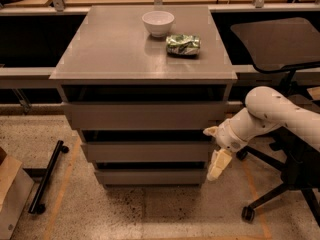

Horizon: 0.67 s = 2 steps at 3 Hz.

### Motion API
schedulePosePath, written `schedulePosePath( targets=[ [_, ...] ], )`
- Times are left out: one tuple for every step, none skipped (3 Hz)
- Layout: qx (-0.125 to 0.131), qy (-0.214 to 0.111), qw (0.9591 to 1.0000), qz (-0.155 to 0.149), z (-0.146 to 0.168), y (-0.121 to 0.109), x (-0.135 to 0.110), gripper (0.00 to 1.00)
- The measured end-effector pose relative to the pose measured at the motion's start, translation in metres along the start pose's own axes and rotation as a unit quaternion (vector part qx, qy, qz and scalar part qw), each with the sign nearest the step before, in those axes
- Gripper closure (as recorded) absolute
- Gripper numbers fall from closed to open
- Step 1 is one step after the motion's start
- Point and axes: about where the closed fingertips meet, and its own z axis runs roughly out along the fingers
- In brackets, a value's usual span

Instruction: Open middle drawer

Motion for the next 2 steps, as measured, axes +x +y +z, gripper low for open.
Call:
schedulePosePath(
  targets=[
    [-0.007,-0.003,0.9997,0.025,0.013,0.007,0.016,0.00],
    [-0.004,-0.010,0.9989,0.045,0.030,0.006,0.035,0.00]
  ],
)
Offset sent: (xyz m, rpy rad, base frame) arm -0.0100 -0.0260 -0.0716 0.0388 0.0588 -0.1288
